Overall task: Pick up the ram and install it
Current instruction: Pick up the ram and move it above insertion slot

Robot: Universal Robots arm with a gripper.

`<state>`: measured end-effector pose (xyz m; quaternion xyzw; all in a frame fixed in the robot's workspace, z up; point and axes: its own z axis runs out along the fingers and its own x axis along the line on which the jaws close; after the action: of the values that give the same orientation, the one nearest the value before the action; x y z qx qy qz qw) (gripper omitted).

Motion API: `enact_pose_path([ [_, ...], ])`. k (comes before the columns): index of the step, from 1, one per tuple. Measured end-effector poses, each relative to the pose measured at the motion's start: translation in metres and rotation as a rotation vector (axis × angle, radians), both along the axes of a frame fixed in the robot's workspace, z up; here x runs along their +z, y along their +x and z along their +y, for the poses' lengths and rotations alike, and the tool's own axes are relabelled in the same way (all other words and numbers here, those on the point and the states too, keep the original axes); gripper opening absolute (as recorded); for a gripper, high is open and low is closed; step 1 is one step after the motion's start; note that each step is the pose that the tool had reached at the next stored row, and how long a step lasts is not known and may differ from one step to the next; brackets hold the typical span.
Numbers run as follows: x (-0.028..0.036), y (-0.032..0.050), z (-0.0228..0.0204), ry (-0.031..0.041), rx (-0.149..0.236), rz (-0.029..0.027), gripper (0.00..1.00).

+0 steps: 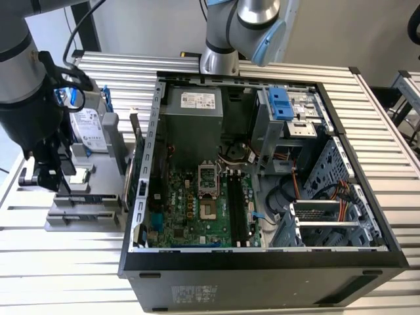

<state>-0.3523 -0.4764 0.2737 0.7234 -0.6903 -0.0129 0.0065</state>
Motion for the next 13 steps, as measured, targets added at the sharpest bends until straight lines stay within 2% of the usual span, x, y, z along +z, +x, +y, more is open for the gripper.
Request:
enact_pose_path([
  [6, -0.0028, 0.0000, 0.0000, 0.0000, 0.000, 0.0000, 1.00],
  [10, -0.0078, 0.0000, 0.0000, -0.0001, 0.000, -0.0003, 1.00],
  [13, -0.0130, -0.0001, -0.0003, 0.0000, 0.000, -0.0083, 1.00],
])
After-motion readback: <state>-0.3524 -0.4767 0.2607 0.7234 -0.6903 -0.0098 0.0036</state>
